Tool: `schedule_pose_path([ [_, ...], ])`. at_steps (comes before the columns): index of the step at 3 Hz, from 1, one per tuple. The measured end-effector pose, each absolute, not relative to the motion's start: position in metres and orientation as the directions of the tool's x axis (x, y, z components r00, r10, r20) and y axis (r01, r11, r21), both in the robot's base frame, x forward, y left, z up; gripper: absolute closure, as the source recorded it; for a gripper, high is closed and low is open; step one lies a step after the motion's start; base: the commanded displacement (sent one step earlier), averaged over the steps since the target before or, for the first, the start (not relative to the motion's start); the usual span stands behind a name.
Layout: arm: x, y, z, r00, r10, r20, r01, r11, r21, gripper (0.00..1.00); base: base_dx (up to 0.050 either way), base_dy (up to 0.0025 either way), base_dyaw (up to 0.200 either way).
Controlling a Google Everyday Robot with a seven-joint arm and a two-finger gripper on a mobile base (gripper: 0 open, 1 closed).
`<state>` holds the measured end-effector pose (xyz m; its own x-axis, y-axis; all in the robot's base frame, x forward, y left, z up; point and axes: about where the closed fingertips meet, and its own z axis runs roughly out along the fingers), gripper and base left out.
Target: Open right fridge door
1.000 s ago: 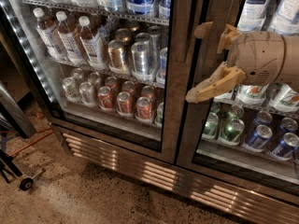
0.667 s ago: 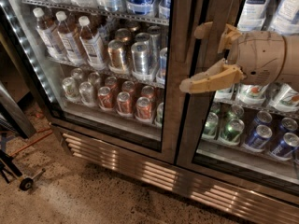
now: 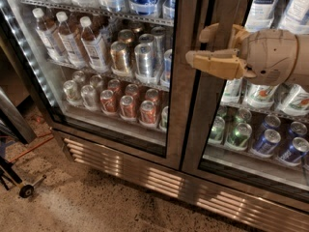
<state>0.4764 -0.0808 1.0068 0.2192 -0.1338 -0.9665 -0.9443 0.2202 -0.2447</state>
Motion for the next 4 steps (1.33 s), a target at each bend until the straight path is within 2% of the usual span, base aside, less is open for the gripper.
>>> schedule_pose_path([
  [1,0.4764,-0.0807,1.0068,0.219,-0.134,-0.966,-0.944,0.22,-0.245,0.89,0.0,0.0,0.0],
  [2,0.4764,-0.0807,1.0068,0.219,-0.134,-0.966,-0.944,0.22,-0.245,1.0,-0.05,-0.00005,0.0],
  [4,0.4764,-0.0807,1.0068,0.219,-0.134,-0.966,-0.944,0.22,-0.245,1.0,-0.05,0.0,0.0],
])
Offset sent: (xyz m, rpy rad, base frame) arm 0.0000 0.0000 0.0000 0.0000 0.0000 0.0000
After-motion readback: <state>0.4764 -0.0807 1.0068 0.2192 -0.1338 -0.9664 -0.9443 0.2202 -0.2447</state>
